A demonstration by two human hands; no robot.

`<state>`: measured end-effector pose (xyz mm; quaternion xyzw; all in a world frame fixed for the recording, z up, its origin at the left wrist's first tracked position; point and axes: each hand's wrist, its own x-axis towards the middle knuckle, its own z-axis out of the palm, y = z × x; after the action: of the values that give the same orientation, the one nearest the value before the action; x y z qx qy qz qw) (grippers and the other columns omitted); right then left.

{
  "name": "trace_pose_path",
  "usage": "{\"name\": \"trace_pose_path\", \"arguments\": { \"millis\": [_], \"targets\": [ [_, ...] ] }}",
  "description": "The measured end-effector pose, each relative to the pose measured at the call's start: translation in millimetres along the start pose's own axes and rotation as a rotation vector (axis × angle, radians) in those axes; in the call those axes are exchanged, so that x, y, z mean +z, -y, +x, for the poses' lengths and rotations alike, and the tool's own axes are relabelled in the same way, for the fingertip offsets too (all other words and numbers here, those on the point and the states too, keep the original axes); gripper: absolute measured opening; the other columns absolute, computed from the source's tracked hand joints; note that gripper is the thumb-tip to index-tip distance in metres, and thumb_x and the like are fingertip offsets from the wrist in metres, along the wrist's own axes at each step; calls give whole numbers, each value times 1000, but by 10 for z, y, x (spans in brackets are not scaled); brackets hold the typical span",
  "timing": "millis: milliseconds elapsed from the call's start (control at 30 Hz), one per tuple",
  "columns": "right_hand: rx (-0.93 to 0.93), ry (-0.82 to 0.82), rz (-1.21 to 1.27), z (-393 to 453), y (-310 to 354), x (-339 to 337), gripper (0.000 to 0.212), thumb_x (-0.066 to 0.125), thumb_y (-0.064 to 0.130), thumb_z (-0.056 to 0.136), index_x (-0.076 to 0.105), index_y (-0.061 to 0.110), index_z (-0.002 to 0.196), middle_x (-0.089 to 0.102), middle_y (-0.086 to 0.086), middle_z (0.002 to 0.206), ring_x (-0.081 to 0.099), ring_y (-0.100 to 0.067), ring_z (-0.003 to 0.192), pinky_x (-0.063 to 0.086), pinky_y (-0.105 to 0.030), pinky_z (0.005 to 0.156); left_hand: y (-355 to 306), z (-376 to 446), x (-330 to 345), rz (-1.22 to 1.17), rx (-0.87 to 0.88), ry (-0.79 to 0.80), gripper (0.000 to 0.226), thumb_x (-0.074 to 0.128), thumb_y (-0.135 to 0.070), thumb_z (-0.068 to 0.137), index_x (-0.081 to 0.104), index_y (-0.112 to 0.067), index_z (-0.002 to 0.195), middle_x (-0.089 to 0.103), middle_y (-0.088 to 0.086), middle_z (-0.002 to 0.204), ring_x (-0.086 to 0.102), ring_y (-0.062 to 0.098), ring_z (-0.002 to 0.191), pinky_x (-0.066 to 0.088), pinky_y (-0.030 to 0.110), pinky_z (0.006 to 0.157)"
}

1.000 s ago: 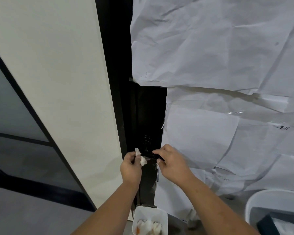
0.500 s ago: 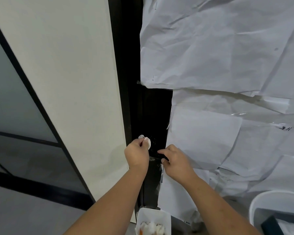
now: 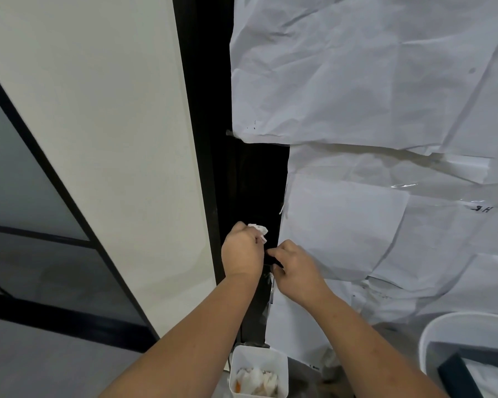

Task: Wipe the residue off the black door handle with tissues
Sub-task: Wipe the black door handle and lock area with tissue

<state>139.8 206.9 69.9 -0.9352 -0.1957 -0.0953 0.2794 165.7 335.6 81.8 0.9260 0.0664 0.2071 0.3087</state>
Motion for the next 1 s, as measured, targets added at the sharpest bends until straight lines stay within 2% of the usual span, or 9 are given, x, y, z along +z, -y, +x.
{"name": "trace_pose_path", "arguments": {
  "millis": [167, 267, 367, 533, 700, 800, 867, 933, 1000],
  "targets": [
    [-7, 13, -8, 10, 8, -21, 34, 57, 6, 85, 64, 15, 117, 54, -3, 99, 54, -22, 84, 46, -30, 66, 22, 73, 72, 220, 174, 144, 23, 60, -16, 90, 66, -12, 112, 57, 4, 105, 43, 14, 81, 36, 22, 61],
    [2, 16, 13, -1, 6, -50, 34, 56, 7, 87, 63, 15, 120, 54, -3, 103, 53, -19, 89, 41, -22, 71, 10, 129, 34, 236, 178, 121, 19, 60, -16, 90, 69, -11, 105, 60, 3, 102, 58, 18, 84, 44, 22, 62],
    [44, 16, 41, -20, -2, -85, 31, 55, 12, 91, 62, 15, 121, 54, -2, 108, 53, -14, 93, 37, -14, 76, 78, 113, -37, 61, 66, 39, 11, 66, -19, 87, 76, -16, 92, 67, 1, 96, 64, 16, 77, 43, 17, 62],
    [66, 7, 44, -11, 4, -81, 29, 56, 13, 91, 64, 15, 119, 55, -1, 106, 49, -8, 82, 33, -6, 68, 124, 85, -126, -267, -201, 31, 10, 73, -24, 84, 75, -16, 89, 71, -5, 79, 63, 7, 69, 41, 8, 57],
    [70, -9, 28, -20, 31, -66, 29, 55, 10, 91, 64, 13, 118, 55, -3, 107, 54, -14, 88, 39, -15, 74, 97, 35, -155, -318, -296, 37, 13, 69, -24, 88, 74, -12, 87, 65, -5, 71, 55, 3, 57, 37, 10, 51],
    [67, -14, 18, -25, 50, -62, 28, 55, 9, 90, 64, 11, 117, 55, -5, 107, 57, -18, 91, 41, -17, 76, 103, 79, -181, -316, -321, 76, 21, 67, -22, 88, 69, -10, 72, 60, -2, 60, 53, 7, 52, 37, 15, 47],
    [74, -7, 16, -20, 47, -67, 28, 55, 9, 90, 63, 11, 117, 55, -4, 107, 57, -17, 91, 41, -15, 75, 184, 111, -114, -313, -374, 120, 32, 64, -20, 89, 62, -5, 61, 60, 6, 56, 58, 17, 50, 47, 25, 49],
    [78, 11, 35, -26, 38, -78, 29, 56, 10, 91, 63, 12, 119, 54, -3, 107, 54, -13, 87, 37, -8, 71, 299, 94, -28, -359, -467, 177, 27, 62, -15, 89, 65, 1, 68, 67, 17, 67, 68, 31, 62, 59, 41, 62],
    [86, 26, 52, -24, 19, -99, 29, 55, 12, 92, 63, 13, 120, 54, 0, 106, 50, -8, 83, 35, -3, 67, 338, 34, 0, -416, -483, 162, 23, 60, -14, 91, 67, -2, 73, 68, 18, 73, 68, 34, 68, 60, 46, 67]
  ]
}}
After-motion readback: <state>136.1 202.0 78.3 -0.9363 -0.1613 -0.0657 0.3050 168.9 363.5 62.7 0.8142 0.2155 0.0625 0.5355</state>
